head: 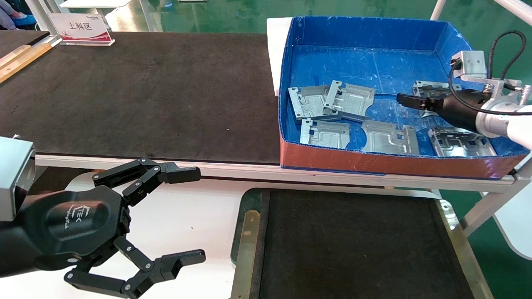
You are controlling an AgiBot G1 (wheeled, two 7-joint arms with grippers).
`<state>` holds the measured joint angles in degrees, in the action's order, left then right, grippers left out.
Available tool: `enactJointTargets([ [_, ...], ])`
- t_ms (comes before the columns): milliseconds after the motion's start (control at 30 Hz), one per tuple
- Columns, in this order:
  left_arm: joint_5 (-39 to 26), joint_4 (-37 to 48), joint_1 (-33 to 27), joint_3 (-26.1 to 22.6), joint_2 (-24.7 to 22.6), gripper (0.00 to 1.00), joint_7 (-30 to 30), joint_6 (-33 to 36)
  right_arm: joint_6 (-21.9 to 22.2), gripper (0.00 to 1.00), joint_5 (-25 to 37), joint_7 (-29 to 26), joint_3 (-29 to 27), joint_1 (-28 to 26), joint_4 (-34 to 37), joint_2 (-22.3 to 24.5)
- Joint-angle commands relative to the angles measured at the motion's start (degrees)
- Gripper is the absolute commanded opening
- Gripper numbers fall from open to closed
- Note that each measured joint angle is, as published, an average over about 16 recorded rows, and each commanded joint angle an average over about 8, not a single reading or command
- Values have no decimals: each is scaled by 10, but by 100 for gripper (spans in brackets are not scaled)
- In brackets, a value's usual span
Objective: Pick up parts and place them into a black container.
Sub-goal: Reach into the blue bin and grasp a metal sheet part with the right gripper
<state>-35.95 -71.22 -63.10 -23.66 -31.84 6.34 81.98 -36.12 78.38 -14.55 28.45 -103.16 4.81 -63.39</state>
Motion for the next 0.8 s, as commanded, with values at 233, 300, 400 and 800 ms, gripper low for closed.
enactJointTargets([
  [233, 0, 0, 0, 0, 0, 100, 0, 0, 1, 0, 9, -6, 6, 4, -14, 2],
  [300, 0, 0, 0, 0, 0, 100, 0, 0, 1, 0, 11, -7, 7, 5, -16, 3],
  [400, 0, 0, 0, 0, 0, 100, 0, 0, 1, 0, 13, -8, 9, 7, -20, 4],
  [800, 0, 0, 0, 0, 0, 100, 0, 0, 1, 0, 19, -2, 13, 14, -36, 7],
])
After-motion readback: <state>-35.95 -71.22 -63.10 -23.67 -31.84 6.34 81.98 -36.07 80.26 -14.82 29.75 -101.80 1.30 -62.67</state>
